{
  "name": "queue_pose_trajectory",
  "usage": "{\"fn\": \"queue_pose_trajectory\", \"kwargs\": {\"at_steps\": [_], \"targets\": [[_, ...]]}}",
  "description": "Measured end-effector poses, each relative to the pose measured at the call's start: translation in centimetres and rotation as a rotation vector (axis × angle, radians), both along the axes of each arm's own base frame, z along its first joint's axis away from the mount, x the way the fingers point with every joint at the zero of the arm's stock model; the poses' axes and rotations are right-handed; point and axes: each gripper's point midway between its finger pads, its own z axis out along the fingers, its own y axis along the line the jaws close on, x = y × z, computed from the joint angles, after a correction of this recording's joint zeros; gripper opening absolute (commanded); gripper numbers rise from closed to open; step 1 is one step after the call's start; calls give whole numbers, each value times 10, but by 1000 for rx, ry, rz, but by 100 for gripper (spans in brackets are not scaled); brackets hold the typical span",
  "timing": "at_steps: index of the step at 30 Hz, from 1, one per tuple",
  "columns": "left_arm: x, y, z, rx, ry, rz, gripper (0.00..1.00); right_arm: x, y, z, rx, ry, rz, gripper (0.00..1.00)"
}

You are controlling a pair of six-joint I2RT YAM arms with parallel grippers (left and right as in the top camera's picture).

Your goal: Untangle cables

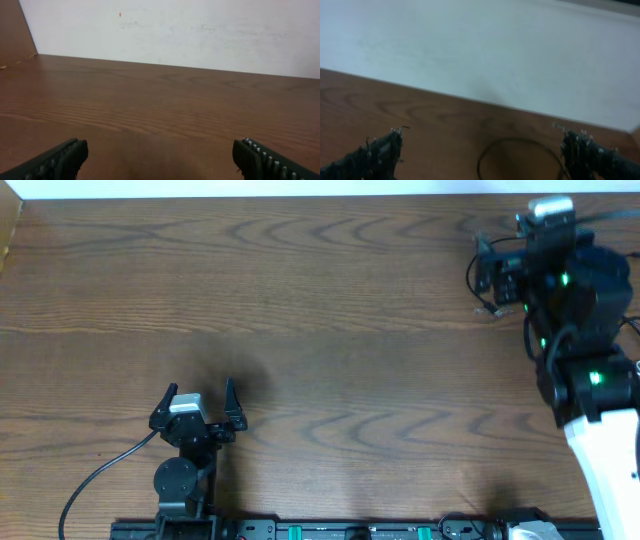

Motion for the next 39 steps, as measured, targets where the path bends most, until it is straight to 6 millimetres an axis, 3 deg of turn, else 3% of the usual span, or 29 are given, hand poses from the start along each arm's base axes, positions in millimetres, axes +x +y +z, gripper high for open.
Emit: {"fn": "queue_pose_trajectory", "kwargs": {"at_steps": [6,10,22,32,39], "targets": [[0,0,0,0,0,0,98,-44,-13,14,11,-97,-43,99],[0,0,0,0,0,0,98,-60,-16,18,22,-177,-48,99],[0,0,0,0,0,0,98,-117,-27,-41,38,-240,-64,99],[0,0,0,0,0,0,98,-145,-51,-86,35,-272,-142,99],[0,0,0,0,0,0,98,-157,-52,-97,39,-327,-134,99]]}}
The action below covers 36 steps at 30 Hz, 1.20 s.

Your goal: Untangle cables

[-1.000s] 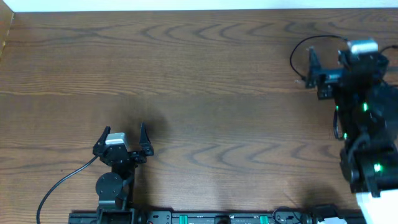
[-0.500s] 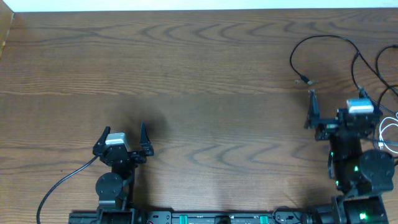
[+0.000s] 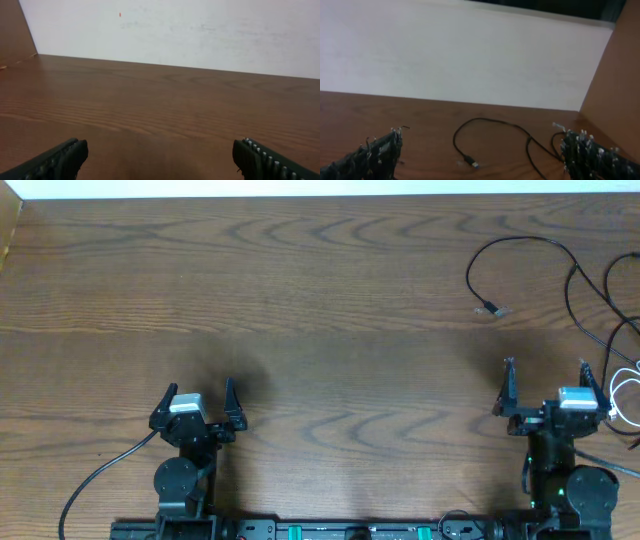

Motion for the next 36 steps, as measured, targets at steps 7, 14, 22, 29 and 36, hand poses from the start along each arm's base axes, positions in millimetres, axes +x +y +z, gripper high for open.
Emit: {"fn": "queue_pose_trajectory", "kwargs": {"at_steps": [7,14,22,29,36], "targets": [[0,0,0,0,0,0,98,-3,5,-17,-2,-7,31,99],[0,0,0,0,0,0,98,0,10,-44,-3,40,54,99],[0,0,0,0,0,0,98,3,14,-59,-6,70,75,99],[0,0,0,0,0,0,98,7,21,-91,-7,129,104,99],[0,0,0,0,0,0,98,8,21,-96,-26,138,107,99]]}}
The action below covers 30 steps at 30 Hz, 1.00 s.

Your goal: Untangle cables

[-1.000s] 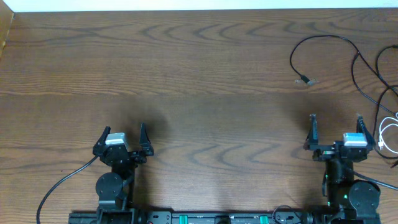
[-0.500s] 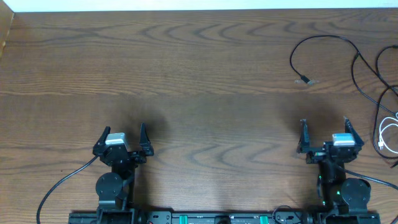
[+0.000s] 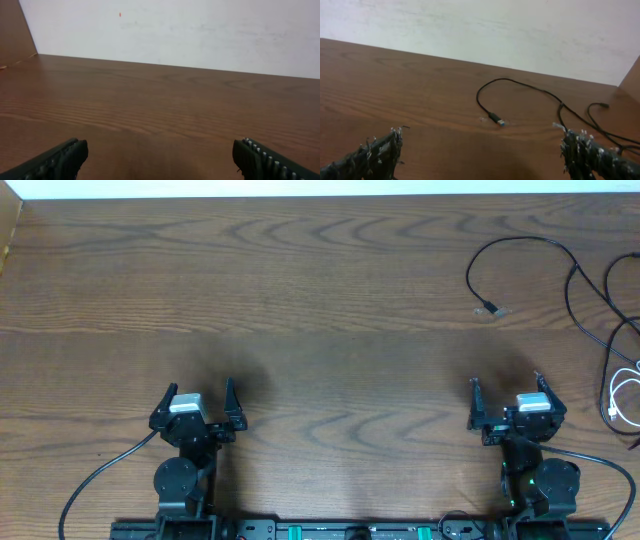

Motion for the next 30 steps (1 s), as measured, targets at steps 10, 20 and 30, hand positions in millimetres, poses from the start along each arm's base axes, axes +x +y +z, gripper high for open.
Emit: {"fn": "queue_pose_trajectory", "kwargs": {"at_steps": [10,20,30], "targets": [[0,0,0,0,0,0,98,0,0,0,-14,0,1,99],[0,0,0,0,0,0,98,0,0,0,-14,1,1,99],[0,0,0,0,0,0,98,1,1,9,19,-36,5,99]]}}
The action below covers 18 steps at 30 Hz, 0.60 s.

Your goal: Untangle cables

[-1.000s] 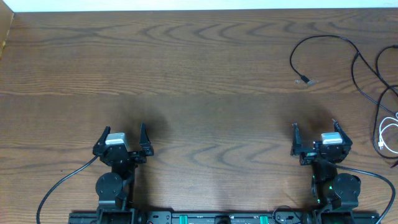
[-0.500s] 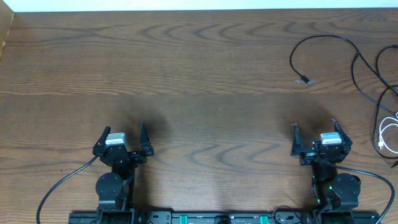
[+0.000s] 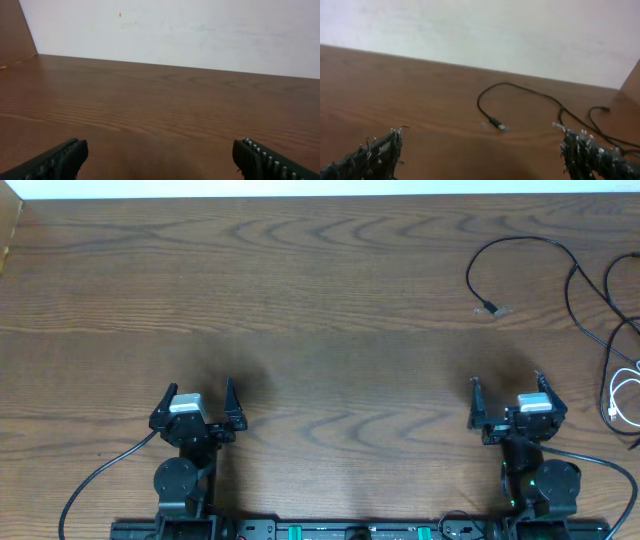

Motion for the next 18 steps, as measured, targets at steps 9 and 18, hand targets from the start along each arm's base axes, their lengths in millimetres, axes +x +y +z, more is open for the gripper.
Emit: {"fn": "queue_pose_trajectory", "kwargs": {"at_steps": [9,18], "targets": [[0,0,0,0,0,0,98,-5,2,58,-2,-242,6,99],[0,0,0,0,1,0,98,0,3,-8,-21,29,7,99]]}}
